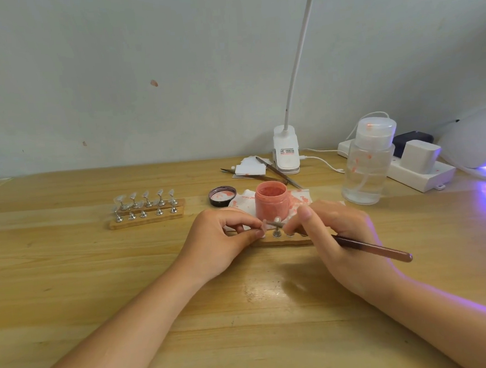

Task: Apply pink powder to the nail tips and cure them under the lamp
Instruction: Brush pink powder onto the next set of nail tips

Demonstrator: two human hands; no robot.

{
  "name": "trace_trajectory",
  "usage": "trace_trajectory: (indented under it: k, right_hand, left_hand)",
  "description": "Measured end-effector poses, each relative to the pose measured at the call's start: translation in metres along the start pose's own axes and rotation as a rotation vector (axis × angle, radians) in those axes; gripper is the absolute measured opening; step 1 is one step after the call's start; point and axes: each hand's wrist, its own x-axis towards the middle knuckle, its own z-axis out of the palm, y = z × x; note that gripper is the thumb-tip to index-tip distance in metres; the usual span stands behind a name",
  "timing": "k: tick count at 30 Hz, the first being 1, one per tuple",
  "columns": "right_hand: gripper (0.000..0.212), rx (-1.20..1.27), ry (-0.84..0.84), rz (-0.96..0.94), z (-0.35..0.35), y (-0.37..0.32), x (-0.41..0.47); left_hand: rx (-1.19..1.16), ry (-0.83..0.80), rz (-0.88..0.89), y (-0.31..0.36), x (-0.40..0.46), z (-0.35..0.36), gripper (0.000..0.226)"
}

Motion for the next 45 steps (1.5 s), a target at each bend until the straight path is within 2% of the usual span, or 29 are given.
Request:
trace_trajectory:
  k: [28,31,38,45]
  right_hand:
    - [0.045,0.012,0.029,-0.029,0.0006,0.0001,-0.0003]
    - [0.046,-0.008,-0.005,-0.017,0.0014,-0.0003,-0.0002]
    - [0.047,0.104,0.073,-0.004,-0.0006,0.0001,0.0002]
    - [0.046,0.033,0.036,0.024,0.0013,0.0000,0.0010]
  left_hand:
    - [-0.015,0.004,-0.005,0.0006,-0.0004,0.0010,0.012]
    - [-0.016,-0.001,-0.002,0.0014,-0.0005,0.0001,0.009]
    - [-0.036,0.059,-0.014,0.0001,0.0004,0.0007,0.017]
    - [-0.084,0.066,-0.037,-0.0012,0.0001,0.0011,0.022]
